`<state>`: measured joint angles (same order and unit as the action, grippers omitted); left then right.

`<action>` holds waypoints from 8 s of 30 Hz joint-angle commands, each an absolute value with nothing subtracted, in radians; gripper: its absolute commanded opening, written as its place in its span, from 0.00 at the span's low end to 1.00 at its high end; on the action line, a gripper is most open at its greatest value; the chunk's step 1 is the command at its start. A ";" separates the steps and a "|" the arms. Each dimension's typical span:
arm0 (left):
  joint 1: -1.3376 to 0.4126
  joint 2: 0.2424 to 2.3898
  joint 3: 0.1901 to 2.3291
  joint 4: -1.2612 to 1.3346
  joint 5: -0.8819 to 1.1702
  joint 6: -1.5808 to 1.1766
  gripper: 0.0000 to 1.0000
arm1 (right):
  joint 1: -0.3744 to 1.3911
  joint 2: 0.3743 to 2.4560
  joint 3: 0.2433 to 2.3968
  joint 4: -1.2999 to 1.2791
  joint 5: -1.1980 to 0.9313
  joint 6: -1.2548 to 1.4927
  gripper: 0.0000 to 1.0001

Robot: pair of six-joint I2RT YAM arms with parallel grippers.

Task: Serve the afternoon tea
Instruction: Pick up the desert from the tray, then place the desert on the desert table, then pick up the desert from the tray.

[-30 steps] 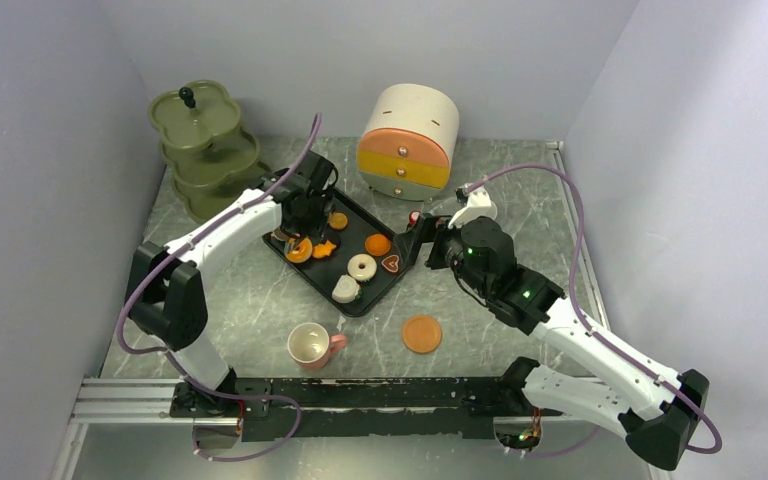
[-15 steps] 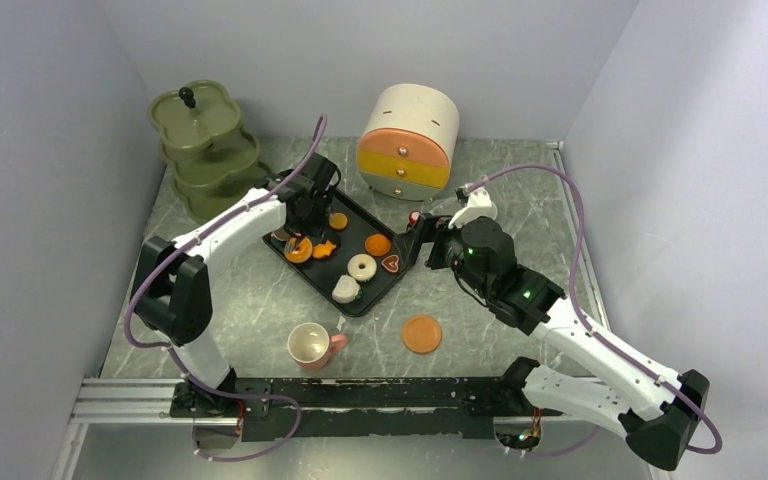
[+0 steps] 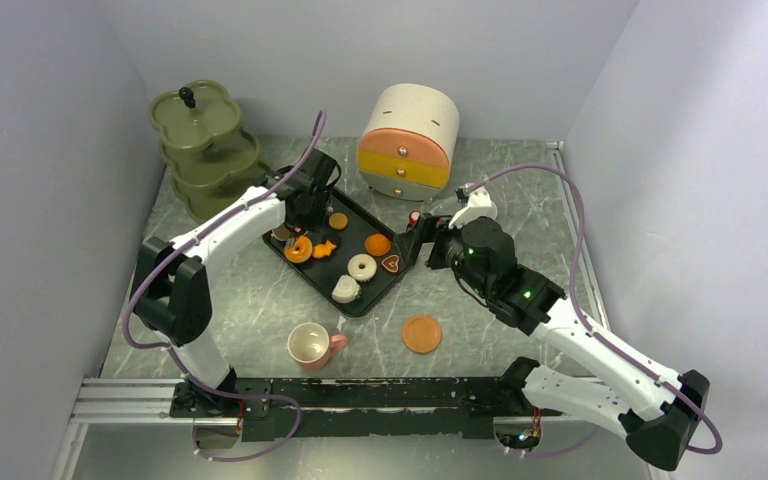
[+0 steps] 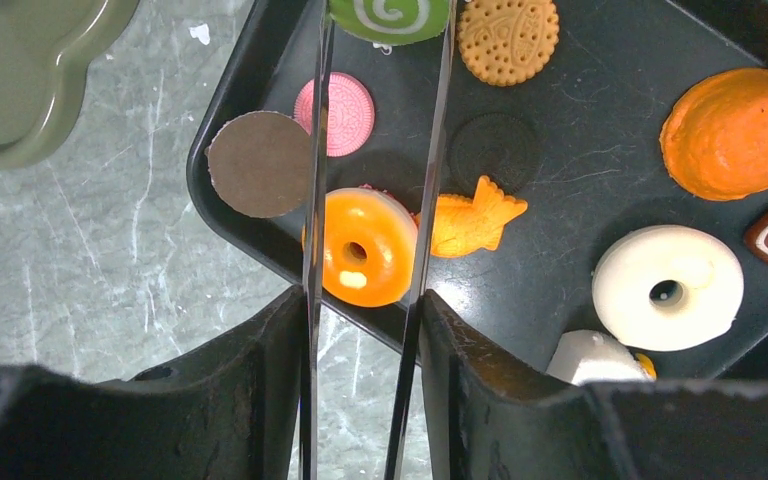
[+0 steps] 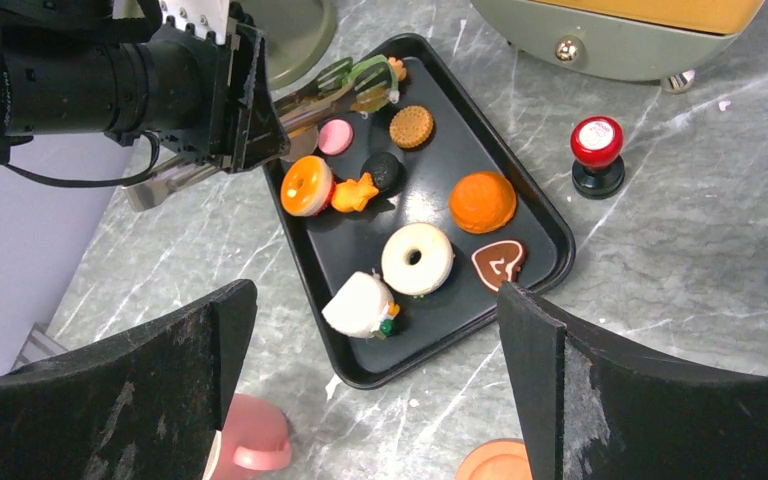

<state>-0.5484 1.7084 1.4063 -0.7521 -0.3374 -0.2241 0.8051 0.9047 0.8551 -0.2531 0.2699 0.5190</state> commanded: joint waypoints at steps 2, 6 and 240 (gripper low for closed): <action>-0.557 1.644 1.453 -0.775 -0.358 -0.231 0.45 | 0.800 0.876 0.868 -0.240 0.276 0.523 0.94; -0.558 1.615 1.495 -0.837 -0.370 -0.246 0.44 | 0.801 0.865 0.849 -0.234 0.268 0.534 0.94; -0.466 1.529 1.314 -0.925 -0.443 -0.243 0.53 | 0.800 0.816 0.864 -0.278 0.339 0.456 0.95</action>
<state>-0.4755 1.5440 1.3258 -0.9451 -0.4500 -0.2546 0.8051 0.8204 0.8654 -0.3035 0.3462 0.4629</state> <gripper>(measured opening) 0.525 0.950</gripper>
